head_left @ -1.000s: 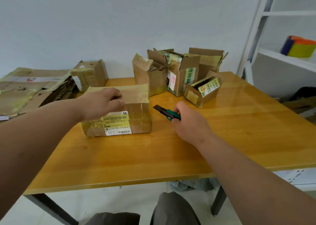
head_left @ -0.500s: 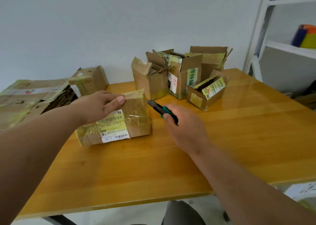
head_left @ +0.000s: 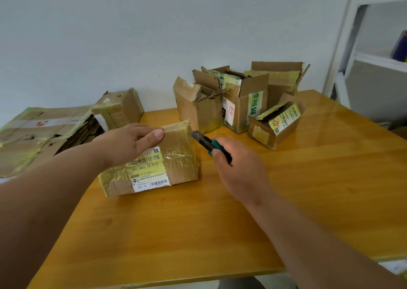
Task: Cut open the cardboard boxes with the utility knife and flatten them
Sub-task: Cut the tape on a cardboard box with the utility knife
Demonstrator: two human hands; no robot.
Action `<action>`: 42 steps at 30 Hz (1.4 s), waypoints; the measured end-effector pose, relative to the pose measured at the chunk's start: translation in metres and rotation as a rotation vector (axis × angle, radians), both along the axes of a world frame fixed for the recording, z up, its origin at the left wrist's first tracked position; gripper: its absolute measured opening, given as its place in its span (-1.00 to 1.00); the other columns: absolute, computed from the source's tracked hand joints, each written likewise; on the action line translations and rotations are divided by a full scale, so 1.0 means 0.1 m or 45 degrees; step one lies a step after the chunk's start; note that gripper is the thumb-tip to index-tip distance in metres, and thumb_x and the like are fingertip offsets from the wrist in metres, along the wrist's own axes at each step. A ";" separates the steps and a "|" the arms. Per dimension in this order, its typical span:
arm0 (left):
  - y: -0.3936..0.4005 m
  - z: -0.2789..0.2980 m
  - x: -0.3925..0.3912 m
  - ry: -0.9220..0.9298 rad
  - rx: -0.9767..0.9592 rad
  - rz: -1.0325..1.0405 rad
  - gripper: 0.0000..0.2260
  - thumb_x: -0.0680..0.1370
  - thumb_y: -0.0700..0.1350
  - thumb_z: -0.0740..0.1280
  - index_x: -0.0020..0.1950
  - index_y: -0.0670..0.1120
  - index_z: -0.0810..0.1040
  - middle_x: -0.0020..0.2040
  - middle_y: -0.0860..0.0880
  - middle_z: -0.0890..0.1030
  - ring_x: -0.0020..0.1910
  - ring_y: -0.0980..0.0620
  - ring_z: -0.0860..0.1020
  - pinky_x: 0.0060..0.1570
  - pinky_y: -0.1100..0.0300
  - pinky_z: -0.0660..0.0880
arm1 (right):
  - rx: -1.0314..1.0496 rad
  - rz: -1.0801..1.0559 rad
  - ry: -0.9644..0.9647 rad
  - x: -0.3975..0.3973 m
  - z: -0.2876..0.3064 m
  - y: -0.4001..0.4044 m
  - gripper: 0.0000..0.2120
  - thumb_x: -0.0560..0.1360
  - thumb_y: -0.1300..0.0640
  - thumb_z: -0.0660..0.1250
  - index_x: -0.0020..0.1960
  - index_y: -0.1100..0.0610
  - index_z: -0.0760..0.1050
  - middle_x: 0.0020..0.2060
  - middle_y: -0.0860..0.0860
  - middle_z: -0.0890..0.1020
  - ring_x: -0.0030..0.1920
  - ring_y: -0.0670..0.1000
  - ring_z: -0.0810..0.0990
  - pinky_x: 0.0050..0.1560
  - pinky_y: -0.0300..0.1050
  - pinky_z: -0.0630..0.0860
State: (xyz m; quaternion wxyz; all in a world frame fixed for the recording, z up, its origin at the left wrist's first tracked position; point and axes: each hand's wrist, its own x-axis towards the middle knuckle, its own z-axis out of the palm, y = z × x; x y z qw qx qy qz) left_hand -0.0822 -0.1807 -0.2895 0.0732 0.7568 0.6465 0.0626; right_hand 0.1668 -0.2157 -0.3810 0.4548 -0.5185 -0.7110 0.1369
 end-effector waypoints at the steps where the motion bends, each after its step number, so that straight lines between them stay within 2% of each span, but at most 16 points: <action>1: 0.00 0.00 0.00 0.003 0.001 0.000 -0.13 0.25 0.60 -0.24 0.43 0.31 0.34 0.39 0.12 0.38 0.32 0.00 0.41 0.26 -0.05 0.39 | 0.007 -0.001 0.003 0.00 0.00 0.01 -0.64 0.65 0.01 0.18 0.42 0.03 0.45 0.09 -0.09 0.60 0.03 -0.11 0.54 -0.07 -0.20 0.50; 6: 0.00 -0.01 0.00 -0.017 -0.001 0.006 -0.12 0.25 0.61 -0.23 0.43 0.28 0.35 0.38 0.12 0.38 0.31 -0.01 0.42 0.25 -0.06 0.39 | 0.019 -0.004 0.001 -0.01 0.01 0.02 -0.66 0.65 0.04 0.19 0.39 0.04 0.48 0.03 -0.10 0.60 -0.01 -0.12 0.53 -0.12 -0.27 0.44; 9: 0.00 -0.01 -0.01 -0.028 -0.002 0.009 -0.12 0.25 0.61 -0.22 0.42 0.29 0.36 0.37 0.13 0.39 0.30 0.00 0.42 0.25 -0.05 0.39 | 0.041 -0.014 0.037 -0.01 0.00 0.02 -0.70 0.65 0.06 0.20 0.34 0.05 0.51 -0.02 -0.10 0.61 -0.06 -0.11 0.54 -0.14 -0.21 0.50; 11: 0.00 -0.02 0.00 -0.029 -0.008 0.006 -0.13 0.24 0.61 -0.22 0.42 0.31 0.34 0.38 0.14 0.37 0.31 0.01 0.41 0.24 -0.02 0.39 | 0.054 -0.036 0.067 -0.01 0.00 0.03 -0.68 0.64 0.04 0.19 0.35 0.07 0.51 0.02 -0.06 0.63 -0.01 -0.09 0.56 -0.10 -0.18 0.53; 14: 0.00 -0.02 -0.01 -0.032 -0.011 0.000 -0.13 0.24 0.61 -0.22 0.43 0.32 0.32 0.40 0.13 0.36 0.33 -0.01 0.40 0.25 -0.02 0.38 | 0.065 -0.028 0.014 -0.03 0.02 0.04 -0.59 0.61 -0.03 0.13 0.38 0.07 0.50 0.05 -0.04 0.62 0.03 -0.08 0.54 -0.10 -0.26 0.46; 19: 0.00 -0.01 0.00 -0.061 -0.010 -0.001 -0.12 0.24 0.60 -0.20 0.43 0.27 0.35 0.39 0.10 0.38 0.34 -0.01 0.39 0.28 -0.02 0.34 | 0.084 -0.023 -0.049 -0.05 0.02 0.03 -0.62 0.65 0.03 0.17 0.42 0.10 0.47 0.11 0.00 0.62 0.10 -0.04 0.55 -0.11 -0.34 0.37; 22: 0.01 -0.01 0.01 -0.055 -0.014 -0.010 -0.10 0.24 0.60 -0.21 0.43 0.25 0.36 0.41 0.10 0.37 0.35 -0.01 0.38 0.30 -0.03 0.32 | 0.118 -0.059 -0.055 -0.08 0.02 -0.01 -0.63 0.66 0.05 0.19 0.43 0.11 0.46 0.14 0.03 0.63 0.11 -0.03 0.57 -0.05 -0.22 0.49; 25: 0.01 0.00 0.01 -0.031 -0.014 -0.019 -0.07 0.24 0.59 -0.23 0.44 0.21 0.37 0.41 0.09 0.37 0.34 -0.01 0.38 0.29 -0.02 0.32 | 0.181 -0.088 -0.053 -0.13 0.00 -0.06 -0.61 0.64 0.03 0.16 0.40 0.14 0.49 0.03 0.04 0.66 -0.04 -0.01 0.60 -0.14 -0.08 0.58; 29: 0.04 0.00 0.00 -0.030 -0.008 -0.026 -0.06 0.25 0.59 -0.24 0.40 0.16 0.43 0.32 0.08 0.44 0.17 0.07 0.40 0.15 0.06 0.34 | 0.248 -0.109 -0.086 -0.14 -0.02 -0.07 -0.60 0.61 0.05 0.17 0.33 0.20 0.54 0.01 0.09 0.69 -0.07 0.07 0.66 -0.15 0.04 0.63; 32: 0.03 0.01 0.02 -0.046 -0.017 -0.040 -0.06 0.24 0.58 -0.23 0.36 0.12 0.46 0.21 0.09 0.48 0.13 0.06 0.43 0.10 0.09 0.35 | 0.262 -0.098 -0.116 -0.11 -0.02 -0.07 -0.61 0.60 0.06 0.17 0.32 0.21 0.54 0.02 0.09 0.70 -0.07 0.06 0.66 -0.14 0.06 0.63; 35: 0.03 0.02 0.02 -0.077 -0.013 -0.026 -0.08 0.23 0.58 -0.22 0.24 0.08 0.52 0.15 0.03 0.55 0.11 0.01 0.50 0.07 0.07 0.38 | 0.277 -0.097 -0.198 -0.07 -0.04 -0.05 -0.62 0.61 0.04 0.12 0.25 0.19 0.58 -0.09 0.04 0.69 -0.23 -0.03 0.58 -0.27 -0.04 0.56; 37: 0.04 0.03 0.01 -0.106 -0.025 -0.001 -0.12 0.22 0.60 -0.21 0.18 0.12 0.52 0.14 0.02 0.57 0.13 -0.03 0.51 0.12 0.03 0.40 | 0.275 -0.100 -0.273 -0.05 -0.07 -0.03 -0.58 0.61 -0.01 0.05 0.19 0.16 0.59 -0.17 -0.02 0.65 -0.31 -0.11 0.43 -0.34 -0.12 0.40; 39: 0.04 0.06 0.02 -0.128 -0.047 0.009 -0.20 0.20 0.60 -0.19 0.09 0.17 0.50 0.12 0.01 0.58 0.13 -0.04 0.51 0.16 0.01 0.41 | 0.266 -0.107 -0.303 -0.03 -0.08 -0.01 -0.59 0.61 -0.01 0.06 0.21 0.15 0.58 -0.17 -0.03 0.64 -0.31 -0.13 0.40 -0.32 -0.15 0.33; 42: 0.04 0.08 0.03 -0.149 -0.075 0.030 -0.26 0.24 0.60 -0.18 0.02 0.18 0.49 0.12 -0.03 0.60 0.16 -0.08 0.52 0.22 -0.04 0.42 | 0.270 -0.116 -0.326 -0.04 -0.09 0.00 -0.65 0.61 0.03 0.13 0.24 0.14 0.57 -0.12 -0.03 0.67 -0.28 -0.13 0.42 -0.25 -0.14 0.33</action>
